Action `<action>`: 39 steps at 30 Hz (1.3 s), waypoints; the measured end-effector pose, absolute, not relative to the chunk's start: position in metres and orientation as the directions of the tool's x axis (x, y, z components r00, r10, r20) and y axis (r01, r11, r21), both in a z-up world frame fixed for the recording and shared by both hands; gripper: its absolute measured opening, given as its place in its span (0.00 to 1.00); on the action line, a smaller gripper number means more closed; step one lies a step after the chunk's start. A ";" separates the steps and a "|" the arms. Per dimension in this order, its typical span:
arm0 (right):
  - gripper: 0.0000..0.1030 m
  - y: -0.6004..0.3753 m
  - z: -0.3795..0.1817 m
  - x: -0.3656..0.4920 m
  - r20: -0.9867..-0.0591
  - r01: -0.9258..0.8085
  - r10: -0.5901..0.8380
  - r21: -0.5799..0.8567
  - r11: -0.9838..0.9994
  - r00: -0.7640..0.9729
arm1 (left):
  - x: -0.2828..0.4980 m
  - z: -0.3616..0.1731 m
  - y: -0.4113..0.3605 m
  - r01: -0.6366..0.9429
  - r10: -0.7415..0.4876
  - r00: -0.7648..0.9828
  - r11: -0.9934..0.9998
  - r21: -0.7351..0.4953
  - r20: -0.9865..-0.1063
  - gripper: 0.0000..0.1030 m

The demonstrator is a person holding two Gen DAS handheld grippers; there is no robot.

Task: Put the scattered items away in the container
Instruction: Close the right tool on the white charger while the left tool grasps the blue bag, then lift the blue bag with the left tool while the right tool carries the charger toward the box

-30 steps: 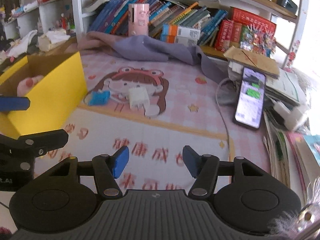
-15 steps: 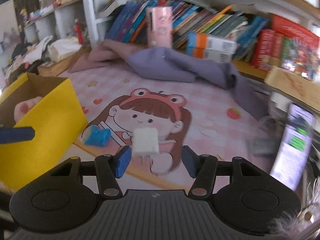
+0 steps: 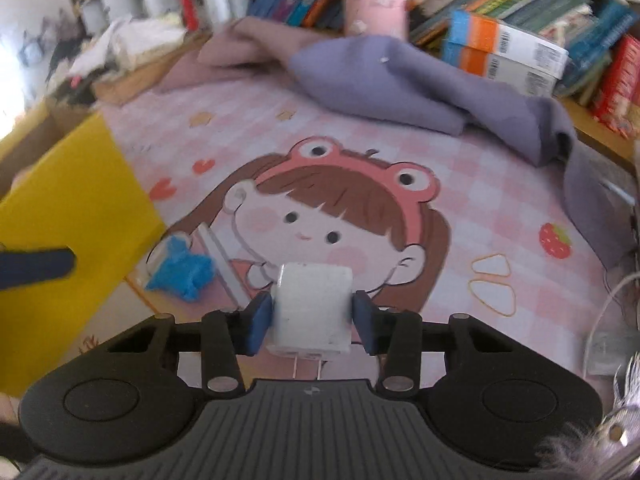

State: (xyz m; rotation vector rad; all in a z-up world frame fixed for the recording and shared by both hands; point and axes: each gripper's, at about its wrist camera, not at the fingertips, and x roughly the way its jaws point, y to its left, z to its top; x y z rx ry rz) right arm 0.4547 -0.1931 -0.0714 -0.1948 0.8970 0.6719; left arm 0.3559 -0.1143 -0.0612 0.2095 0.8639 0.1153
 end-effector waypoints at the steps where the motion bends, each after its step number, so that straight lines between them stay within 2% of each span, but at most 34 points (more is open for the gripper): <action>1: 0.41 -0.199 -0.070 0.456 -0.768 -0.600 0.460 0.125 0.790 0.445 | 0.360 -0.063 -0.114 -0.025 0.192 0.640 0.973 0.229 -0.744 0.74; 6: 0.41 -0.223 -0.063 0.454 -0.749 -0.566 0.450 0.122 0.815 0.486 | 0.384 -0.076 -0.107 -0.091 0.213 0.596 0.976 0.198 -0.775 0.66; 17: 0.41 -0.235 -0.075 0.441 -0.764 -0.590 0.459 0.128 0.797 0.453 | 0.413 -0.099 -0.091 -0.249 0.269 0.531 0.956 0.155 -0.804 0.48; 20: 0.41 -0.238 -0.075 0.438 -0.762 -0.600 0.464 0.125 0.790 0.452 | 0.415 -0.098 -0.090 -0.237 0.234 0.540 0.964 0.121 -0.808 0.32; 22: 0.41 -0.238 -0.076 0.439 -0.762 -0.607 0.468 0.125 0.785 0.448 | 0.415 -0.098 -0.092 -0.223 0.227 0.540 0.967 0.123 -0.811 0.28; 28: 0.42 -0.236 -0.080 0.438 -0.780 -0.612 0.454 0.118 0.782 0.430 | 0.406 -0.092 -0.095 -0.166 0.169 0.542 0.982 0.093 -0.823 0.23; 39: 0.41 -0.239 -0.075 0.429 -0.779 -0.588 0.443 0.120 0.800 0.444 | 0.377 -0.054 -0.104 -0.054 0.065 0.609 0.998 0.040 -0.790 0.23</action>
